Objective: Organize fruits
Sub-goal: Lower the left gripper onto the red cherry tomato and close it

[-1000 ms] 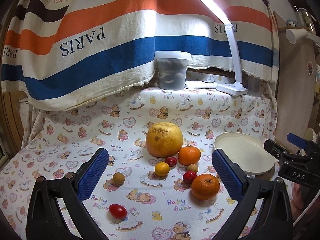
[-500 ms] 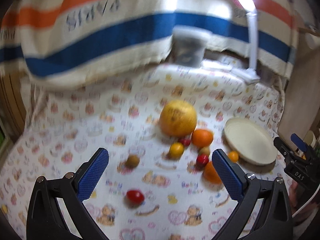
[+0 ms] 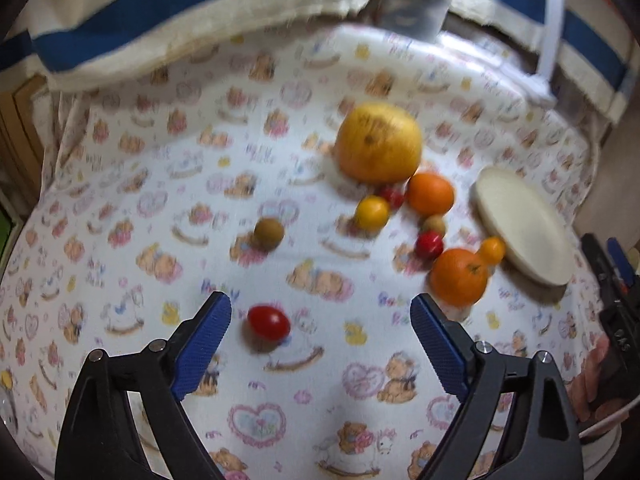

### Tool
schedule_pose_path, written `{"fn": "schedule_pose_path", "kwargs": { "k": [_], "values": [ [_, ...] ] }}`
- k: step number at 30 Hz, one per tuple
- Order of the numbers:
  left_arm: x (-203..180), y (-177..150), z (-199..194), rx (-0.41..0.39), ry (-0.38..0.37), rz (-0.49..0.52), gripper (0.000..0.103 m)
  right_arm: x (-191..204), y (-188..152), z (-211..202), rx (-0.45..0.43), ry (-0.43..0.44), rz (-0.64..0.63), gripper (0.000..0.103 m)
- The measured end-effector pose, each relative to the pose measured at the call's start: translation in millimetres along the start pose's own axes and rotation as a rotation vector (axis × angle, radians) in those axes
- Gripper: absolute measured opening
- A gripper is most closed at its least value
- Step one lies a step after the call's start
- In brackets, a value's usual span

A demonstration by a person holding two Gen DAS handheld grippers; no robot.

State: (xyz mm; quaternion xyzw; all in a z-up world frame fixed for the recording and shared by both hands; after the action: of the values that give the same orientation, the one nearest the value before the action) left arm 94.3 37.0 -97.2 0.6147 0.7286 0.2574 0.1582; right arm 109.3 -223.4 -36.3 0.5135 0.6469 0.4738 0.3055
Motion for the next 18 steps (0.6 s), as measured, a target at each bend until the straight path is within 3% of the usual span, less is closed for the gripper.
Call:
{"fn": "schedule_pose_path", "kwargs": {
  "k": [6,9,13,18],
  "values": [
    [10.5,-1.9,9.9,0.039,0.013,-0.055,0.084,3.1,-0.7,-3.2,-0.006,0.001,-0.016,0.1],
    [15.6,-3.1,12.2,0.071,-0.032,-0.115,0.071,6.2,0.0,-4.2,-0.007,0.0,-0.032,0.1],
    [21.4,-5.1,19.8,0.106,-0.005,-0.142,0.052,6.5,0.4,-4.4,-0.005,-0.003,-0.036,0.1],
    [19.0,-9.6,27.7,0.146,-0.001,-0.127,0.045,6.2,0.2,-4.5,-0.003,0.0,-0.034,0.1]
  ]
}}
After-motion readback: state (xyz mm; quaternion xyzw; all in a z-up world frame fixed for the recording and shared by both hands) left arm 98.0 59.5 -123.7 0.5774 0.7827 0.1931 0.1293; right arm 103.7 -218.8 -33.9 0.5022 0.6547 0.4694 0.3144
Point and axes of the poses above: each gripper's, at about its wrist camera, not at the fingertips, and z roughly the way its jaws point, x to its left, y to its top, the point moved 9 cm from there along z, roughly the way its jaws point, and after that the axes turned 14 degrees about y, right-handed, at the moved point
